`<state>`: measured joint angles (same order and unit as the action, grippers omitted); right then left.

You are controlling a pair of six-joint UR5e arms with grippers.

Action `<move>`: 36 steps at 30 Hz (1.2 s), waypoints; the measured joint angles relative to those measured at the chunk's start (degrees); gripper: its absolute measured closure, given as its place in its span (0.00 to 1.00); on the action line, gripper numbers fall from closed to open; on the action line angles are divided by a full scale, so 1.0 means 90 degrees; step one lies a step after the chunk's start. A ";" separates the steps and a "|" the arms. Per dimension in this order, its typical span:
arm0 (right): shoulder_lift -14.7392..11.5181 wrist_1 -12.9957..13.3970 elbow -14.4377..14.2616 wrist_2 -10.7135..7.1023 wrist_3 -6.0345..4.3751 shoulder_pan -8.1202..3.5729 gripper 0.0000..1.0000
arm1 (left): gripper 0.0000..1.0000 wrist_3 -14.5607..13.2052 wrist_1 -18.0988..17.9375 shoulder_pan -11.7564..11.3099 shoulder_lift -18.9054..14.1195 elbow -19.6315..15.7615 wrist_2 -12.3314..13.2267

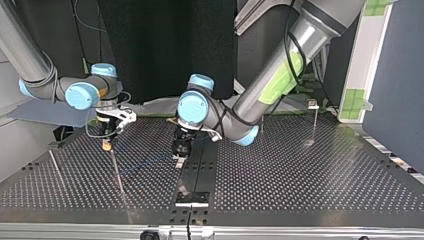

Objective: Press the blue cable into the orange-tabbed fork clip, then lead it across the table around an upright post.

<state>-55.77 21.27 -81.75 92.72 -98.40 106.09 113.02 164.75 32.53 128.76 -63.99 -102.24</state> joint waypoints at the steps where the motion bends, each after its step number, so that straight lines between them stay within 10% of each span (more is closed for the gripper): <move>1: 0.0005 0.0038 -0.0028 0.0000 0.0001 -0.0001 1.00 | 0.16 -0.0001 0.0050 0.0024 0.0050 0.0051 -0.0012; 17: 0.0111 0.0430 -0.0286 -0.0027 0.0124 -0.0061 1.00 | 0.16 0.0000 0.0373 0.0197 0.0229 0.0879 -0.0317; 36: 0.0650 0.0854 -0.0657 -0.0044 0.0204 -0.0275 1.00 | 0.19 0.0096 0.0364 0.0269 0.0233 0.0978 -0.0366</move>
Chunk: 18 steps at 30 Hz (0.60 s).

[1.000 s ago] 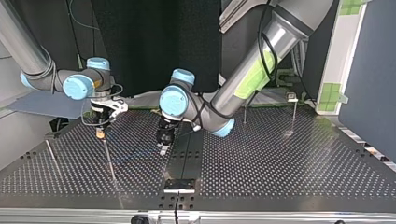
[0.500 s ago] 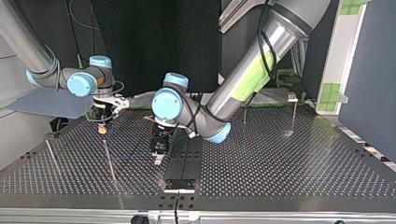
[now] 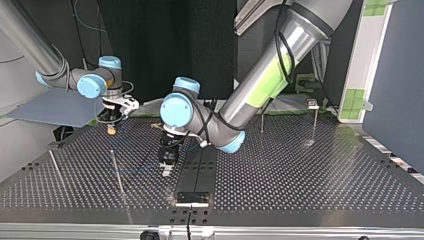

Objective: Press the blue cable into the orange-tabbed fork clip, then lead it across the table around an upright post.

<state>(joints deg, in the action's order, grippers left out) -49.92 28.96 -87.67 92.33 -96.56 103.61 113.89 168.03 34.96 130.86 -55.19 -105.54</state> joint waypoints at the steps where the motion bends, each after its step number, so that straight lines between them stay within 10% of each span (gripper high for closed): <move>1: 0.0043 0.0008 -0.0004 0.0002 0.0001 0.0000 1.00 | 0.19 0.0004 0.0000 -0.0008 0.0002 0.0000 -0.0001; 18: 0.0514 0.0365 -0.0012 -0.0011 -0.0040 0.0000 1.00 | 0.19 0.0037 -0.0011 -0.0130 0.0004 -0.0002 0.0023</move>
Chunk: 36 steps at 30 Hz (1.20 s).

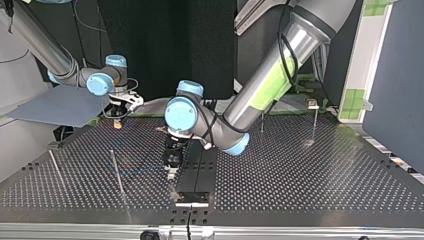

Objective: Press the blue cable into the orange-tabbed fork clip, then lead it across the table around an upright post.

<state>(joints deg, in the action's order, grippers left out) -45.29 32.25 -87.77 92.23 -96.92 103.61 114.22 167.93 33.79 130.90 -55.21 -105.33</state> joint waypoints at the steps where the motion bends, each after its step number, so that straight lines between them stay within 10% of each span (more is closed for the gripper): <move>1: 0.0027 0.0021 0.0001 -0.0001 -0.0004 -0.0001 1.00 | 0.19 0.0010 -0.0001 -0.0005 0.0000 -0.0001 0.0005; 36: 0.0862 0.0723 0.0015 0.0030 -0.0127 -0.0093 1.00 | 0.19 0.0052 -0.0005 -0.0032 0.0000 -0.0001 0.0021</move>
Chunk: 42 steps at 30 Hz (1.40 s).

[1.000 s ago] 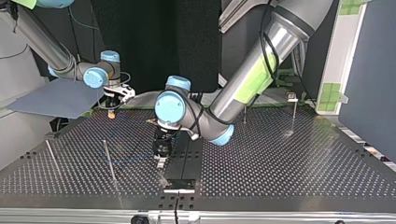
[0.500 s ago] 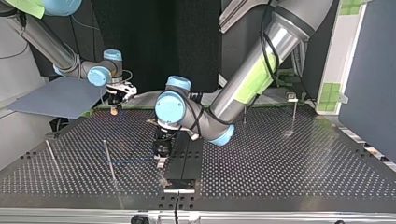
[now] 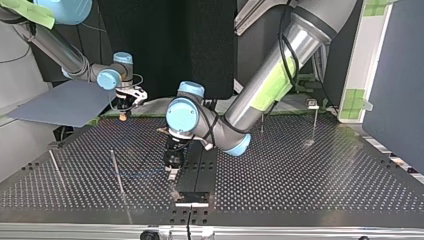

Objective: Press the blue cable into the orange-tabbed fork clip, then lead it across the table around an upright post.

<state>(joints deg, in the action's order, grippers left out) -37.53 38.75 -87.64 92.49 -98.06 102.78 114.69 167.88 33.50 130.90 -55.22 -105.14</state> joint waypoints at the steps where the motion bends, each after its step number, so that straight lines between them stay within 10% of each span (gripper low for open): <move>1: 0.0018 0.0024 0.0001 0.0000 -0.0006 -0.0003 1.00 | 0.19 0.0000 0.0000 0.0000 0.0000 0.0000 -0.0001; 18: 0.0900 0.0575 0.0097 -0.0020 -0.0012 -0.0221 1.00 | 0.19 -0.0009 0.0010 0.0005 -0.0001 0.0003 -0.0001; 42: 0.1275 0.0812 0.0194 -0.0095 -0.0009 -0.0552 1.00 | 0.19 -0.0010 0.0073 0.0049 -0.0004 0.0002 0.0027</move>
<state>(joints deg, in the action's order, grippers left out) -26.06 46.06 -85.89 91.64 -98.15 97.81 114.60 168.54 33.95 130.86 -55.20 -104.90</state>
